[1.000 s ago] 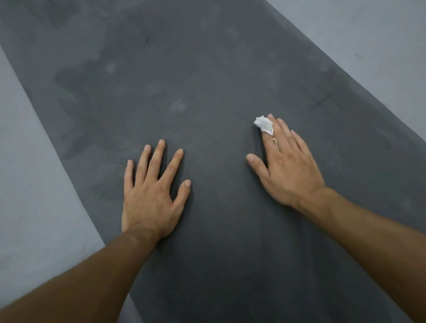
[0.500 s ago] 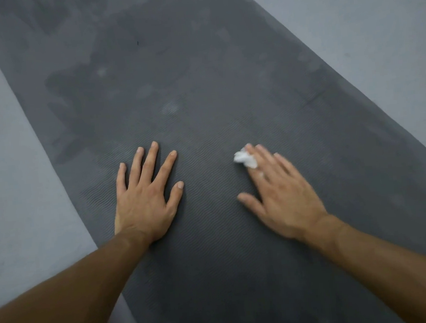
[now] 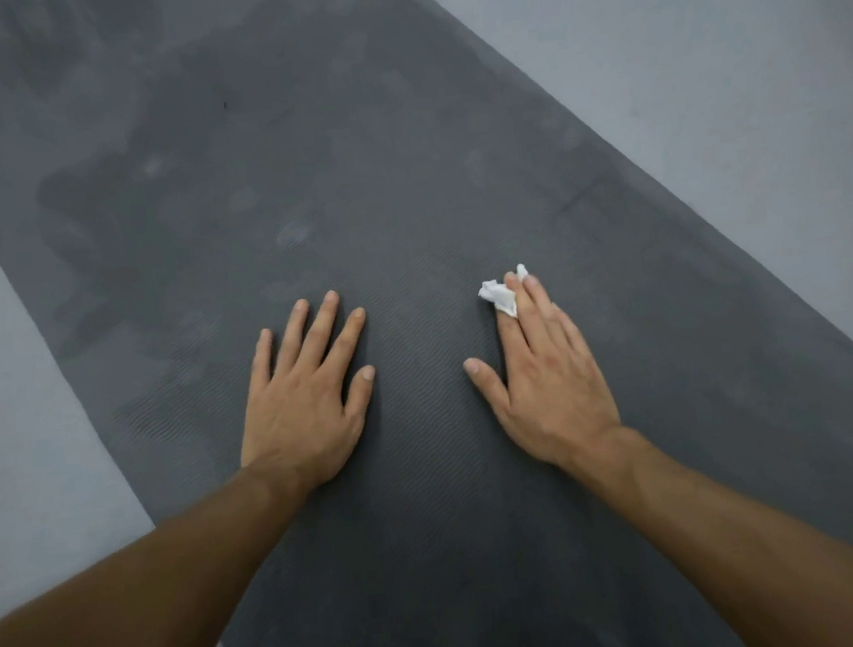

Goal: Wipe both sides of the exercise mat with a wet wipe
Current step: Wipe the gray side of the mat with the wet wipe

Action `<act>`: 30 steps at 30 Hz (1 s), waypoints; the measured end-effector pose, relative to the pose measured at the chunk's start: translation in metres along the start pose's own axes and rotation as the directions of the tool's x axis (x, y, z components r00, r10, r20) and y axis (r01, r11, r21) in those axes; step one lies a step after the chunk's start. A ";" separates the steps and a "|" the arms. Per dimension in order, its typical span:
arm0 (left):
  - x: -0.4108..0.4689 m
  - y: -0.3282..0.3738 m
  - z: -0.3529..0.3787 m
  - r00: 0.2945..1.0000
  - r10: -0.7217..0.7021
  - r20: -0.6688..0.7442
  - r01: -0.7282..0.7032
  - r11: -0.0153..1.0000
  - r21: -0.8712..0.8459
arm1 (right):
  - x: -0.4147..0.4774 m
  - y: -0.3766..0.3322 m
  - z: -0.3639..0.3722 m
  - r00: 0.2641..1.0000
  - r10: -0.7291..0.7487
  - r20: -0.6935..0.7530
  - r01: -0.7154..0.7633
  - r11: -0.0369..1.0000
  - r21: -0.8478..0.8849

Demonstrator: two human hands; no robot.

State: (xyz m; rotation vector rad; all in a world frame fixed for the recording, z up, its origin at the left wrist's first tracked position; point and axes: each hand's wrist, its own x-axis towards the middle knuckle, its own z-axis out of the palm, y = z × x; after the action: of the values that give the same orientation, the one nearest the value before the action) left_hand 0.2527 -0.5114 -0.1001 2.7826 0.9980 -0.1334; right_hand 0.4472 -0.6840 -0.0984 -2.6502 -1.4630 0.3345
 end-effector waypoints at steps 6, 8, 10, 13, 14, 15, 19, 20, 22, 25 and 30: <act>0.051 0.078 0.002 0.982 0.178 0.057 -0.178 0.984 -0.010 | -0.013 0.054 -0.009 0.974 0.213 -0.081 -0.213 0.977 0.004; 0.062 0.096 0.004 0.984 0.163 0.066 -0.163 0.987 -0.013 | -0.019 0.071 -0.013 0.963 0.253 -0.089 -0.252 0.968 0.019; 0.066 0.106 0.008 0.989 0.139 0.042 -0.139 0.990 -0.020 | -0.024 0.082 -0.015 0.960 0.269 -0.075 -0.267 0.963 0.045; 0.068 0.111 0.012 0.982 0.188 -0.011 -0.188 0.982 0.027 | -0.029 0.088 -0.013 0.961 0.267 -0.078 -0.262 0.963 0.066; 0.070 0.111 0.011 0.976 0.217 -0.014 -0.217 0.976 0.032 | -0.028 0.087 -0.012 0.961 0.264 -0.082 -0.259 0.964 0.065; 0.075 0.113 0.011 0.967 0.255 -0.010 -0.254 0.967 0.028 | -0.027 0.087 -0.011 0.960 0.266 -0.085 -0.261 0.963 0.067; 0.096 0.139 0.007 0.909 0.414 0.054 -0.415 0.910 0.014 | -0.019 0.093 -0.015 0.880 0.462 -0.113 -0.440 0.881 0.176; 0.099 0.148 0.008 0.902 0.426 0.074 -0.427 0.904 0.007 | -0.018 0.099 -0.018 0.839 0.531 -0.117 -0.502 0.839 0.209; 0.100 0.161 0.013 0.919 0.384 0.084 -0.384 0.923 -0.018 | -0.021 0.106 -0.021 0.796 0.595 -0.110 -0.561 0.794 0.235; 0.094 0.173 0.021 0.945 0.326 0.026 -0.326 0.945 0.024 | -0.034 0.107 -0.022 0.857 0.501 -0.121 -0.476 0.860 0.186; 0.092 0.172 0.023 0.942 0.336 -0.019 -0.335 0.941 0.050 | -0.053 0.089 -0.011 0.976 0.212 -0.052 -0.210 0.977 0.037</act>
State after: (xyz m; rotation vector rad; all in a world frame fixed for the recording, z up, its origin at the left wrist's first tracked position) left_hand 0.4324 -0.5891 -0.1121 2.9536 0.5156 -0.0720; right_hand 0.4955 -0.7763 -0.0970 -2.7711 -1.1528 0.2950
